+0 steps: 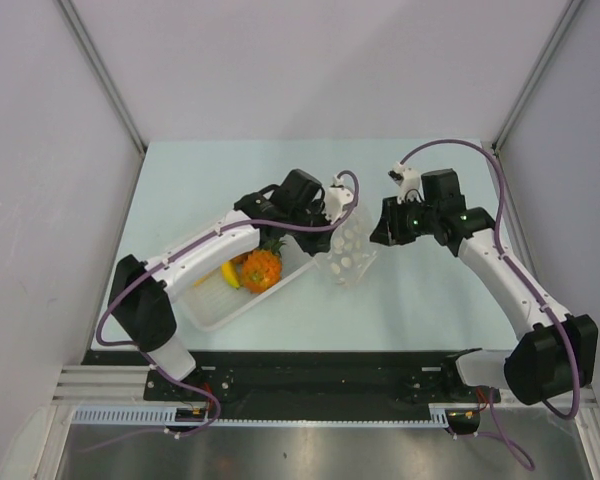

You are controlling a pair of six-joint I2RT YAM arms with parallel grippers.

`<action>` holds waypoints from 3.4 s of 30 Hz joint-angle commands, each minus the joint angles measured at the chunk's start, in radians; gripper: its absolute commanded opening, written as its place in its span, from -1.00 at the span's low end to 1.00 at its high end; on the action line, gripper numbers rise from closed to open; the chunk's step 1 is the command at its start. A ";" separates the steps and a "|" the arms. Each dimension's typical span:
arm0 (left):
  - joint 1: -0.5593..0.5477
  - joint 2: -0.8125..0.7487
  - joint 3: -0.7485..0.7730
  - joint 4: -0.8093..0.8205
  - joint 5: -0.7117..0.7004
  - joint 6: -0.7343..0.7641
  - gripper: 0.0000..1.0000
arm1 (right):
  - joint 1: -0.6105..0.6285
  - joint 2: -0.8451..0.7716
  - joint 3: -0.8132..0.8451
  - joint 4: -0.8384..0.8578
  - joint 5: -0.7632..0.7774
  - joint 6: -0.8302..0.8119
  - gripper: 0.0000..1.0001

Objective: Place the food in the zip-top bag and seal the zipper
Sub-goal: Open the zipper of the food storage bag at the center of the board, then pick up the fake fruit from the bin, then place the fake fruit in the zipper food storage bag.

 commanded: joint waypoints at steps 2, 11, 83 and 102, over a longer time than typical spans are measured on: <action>-0.016 -0.011 0.053 -0.060 -0.002 0.059 -1.00 | 0.042 -0.036 0.086 -0.021 0.156 -0.132 -0.32; 0.010 -0.008 0.052 -0.077 0.026 0.041 -0.96 | 0.059 -0.040 0.088 -0.064 0.101 -0.183 -1.00; 0.047 -0.365 -0.036 0.642 0.218 -0.249 -1.00 | -0.114 0.046 -0.104 0.089 -0.157 0.156 -1.00; -0.191 -0.146 -0.391 1.207 -0.353 0.227 -1.00 | -0.226 0.086 -0.109 0.138 -0.524 0.251 -1.00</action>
